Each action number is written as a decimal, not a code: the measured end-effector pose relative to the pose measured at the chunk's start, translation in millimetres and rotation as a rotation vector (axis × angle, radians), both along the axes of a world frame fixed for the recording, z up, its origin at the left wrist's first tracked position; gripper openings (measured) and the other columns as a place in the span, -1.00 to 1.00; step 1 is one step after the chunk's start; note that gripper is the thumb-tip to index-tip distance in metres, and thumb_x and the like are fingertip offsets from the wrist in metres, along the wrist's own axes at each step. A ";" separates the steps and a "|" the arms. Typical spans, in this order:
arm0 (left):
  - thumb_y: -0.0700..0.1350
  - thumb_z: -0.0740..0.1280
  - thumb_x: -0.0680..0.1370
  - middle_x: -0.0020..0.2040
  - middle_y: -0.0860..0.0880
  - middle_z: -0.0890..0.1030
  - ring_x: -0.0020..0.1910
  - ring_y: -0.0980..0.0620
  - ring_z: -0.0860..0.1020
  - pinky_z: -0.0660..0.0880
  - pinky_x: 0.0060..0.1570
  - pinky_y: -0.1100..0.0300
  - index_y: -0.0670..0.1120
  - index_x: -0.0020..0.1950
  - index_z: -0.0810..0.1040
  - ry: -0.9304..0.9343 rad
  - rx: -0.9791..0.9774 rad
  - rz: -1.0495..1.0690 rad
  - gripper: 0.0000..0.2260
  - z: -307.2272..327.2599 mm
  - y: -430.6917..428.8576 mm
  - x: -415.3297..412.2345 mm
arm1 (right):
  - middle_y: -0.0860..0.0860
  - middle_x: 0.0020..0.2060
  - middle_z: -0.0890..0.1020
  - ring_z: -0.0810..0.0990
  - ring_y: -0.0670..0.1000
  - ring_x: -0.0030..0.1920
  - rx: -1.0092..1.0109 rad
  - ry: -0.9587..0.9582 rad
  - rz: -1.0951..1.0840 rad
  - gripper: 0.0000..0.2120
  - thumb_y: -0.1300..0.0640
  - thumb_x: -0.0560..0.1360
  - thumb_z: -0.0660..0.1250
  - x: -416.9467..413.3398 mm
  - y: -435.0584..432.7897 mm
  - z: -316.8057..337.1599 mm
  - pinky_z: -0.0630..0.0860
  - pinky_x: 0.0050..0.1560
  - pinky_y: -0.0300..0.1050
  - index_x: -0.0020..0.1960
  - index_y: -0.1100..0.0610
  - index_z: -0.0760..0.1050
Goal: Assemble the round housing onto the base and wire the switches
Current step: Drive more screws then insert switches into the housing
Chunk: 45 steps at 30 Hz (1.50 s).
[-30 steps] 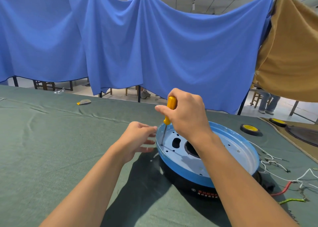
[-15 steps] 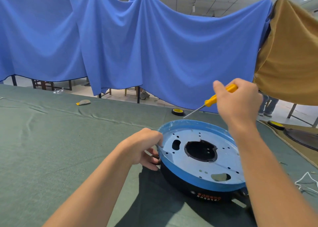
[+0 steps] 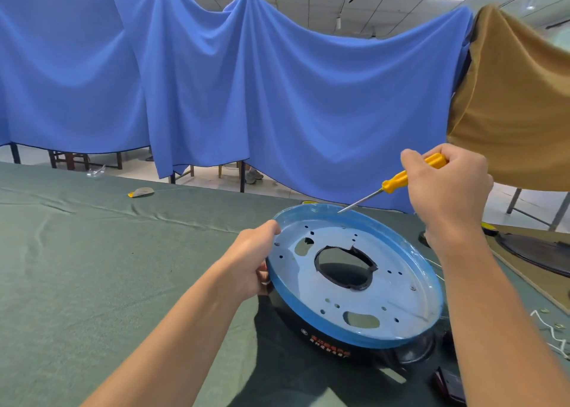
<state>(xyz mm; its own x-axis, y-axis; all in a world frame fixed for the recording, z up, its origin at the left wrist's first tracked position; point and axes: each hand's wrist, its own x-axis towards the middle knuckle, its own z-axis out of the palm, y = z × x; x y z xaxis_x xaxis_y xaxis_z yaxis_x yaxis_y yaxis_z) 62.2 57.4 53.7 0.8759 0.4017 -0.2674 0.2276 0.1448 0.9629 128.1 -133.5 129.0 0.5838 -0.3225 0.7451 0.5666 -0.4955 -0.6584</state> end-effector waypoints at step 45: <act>0.47 0.24 0.40 0.21 -0.10 0.50 0.14 -0.09 0.45 0.34 0.23 0.06 -0.23 0.43 0.39 -0.937 1.945 -0.007 -0.11 -64.7 -46.1 5.0 | 0.09 -0.48 0.37 0.36 0.15 -0.18 0.097 0.060 -0.333 -0.80 0.14 0.37 0.23 -4.0 -60.4 4.8 0.29 -0.32 -0.03 -0.38 0.21 0.33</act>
<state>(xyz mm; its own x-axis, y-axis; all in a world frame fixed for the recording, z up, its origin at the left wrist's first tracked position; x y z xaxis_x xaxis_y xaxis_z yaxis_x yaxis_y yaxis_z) 67.2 11.4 -11.0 0.4743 -0.4400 0.7625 -0.2789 -0.8966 -0.3439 124.1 -193.8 133.8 0.4768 -0.5701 0.6690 0.3434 -0.5798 -0.7388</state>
